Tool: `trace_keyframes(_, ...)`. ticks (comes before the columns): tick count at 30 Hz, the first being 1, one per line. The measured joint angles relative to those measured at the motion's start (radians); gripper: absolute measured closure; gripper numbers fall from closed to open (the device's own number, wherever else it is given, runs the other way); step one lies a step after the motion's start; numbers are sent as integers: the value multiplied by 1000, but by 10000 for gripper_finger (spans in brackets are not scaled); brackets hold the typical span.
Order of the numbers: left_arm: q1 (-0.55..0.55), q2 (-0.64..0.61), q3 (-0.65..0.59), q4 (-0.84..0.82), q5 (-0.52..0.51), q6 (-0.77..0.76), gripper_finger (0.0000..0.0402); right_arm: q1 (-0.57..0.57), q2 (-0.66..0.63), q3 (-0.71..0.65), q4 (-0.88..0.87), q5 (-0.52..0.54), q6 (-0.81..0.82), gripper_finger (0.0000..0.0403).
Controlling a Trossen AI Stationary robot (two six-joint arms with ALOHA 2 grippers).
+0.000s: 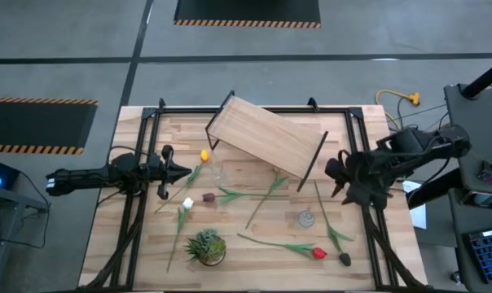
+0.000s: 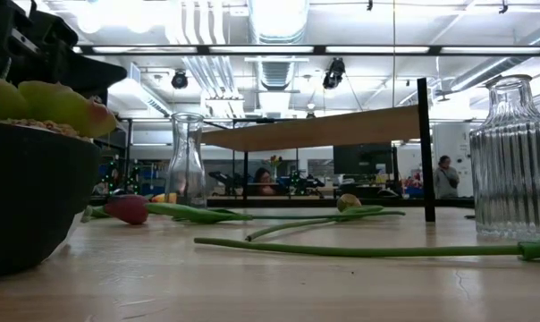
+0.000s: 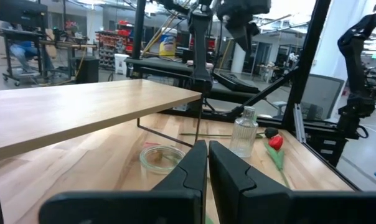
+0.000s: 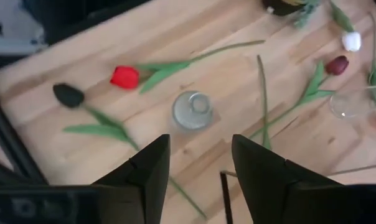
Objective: Pick and place flowers into a vace then onto a shelf
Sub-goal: Put the black tulip into the right transparent vase
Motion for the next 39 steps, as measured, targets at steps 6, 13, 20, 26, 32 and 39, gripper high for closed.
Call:
trace_keyframes(6,0,0,0,0,-1,0,402,90,51,-11,-12,146,45,246)
trace_keyframes(13,0,0,0,0,-1,0,402,170,127,-14,-11,162,125,241)
trace_keyframes(20,0,0,0,0,-1,0,402,327,233,-16,16,191,157,270)
trace_keyframes(26,0,0,0,0,-1,0,402,367,312,-16,14,195,288,292)
trace_keyframes(32,0,0,0,0,-1,0,402,381,367,-17,14,192,321,305)
trace_keyframes(39,0,0,0,9,0,0,402,385,428,-24,-17,192,473,306)
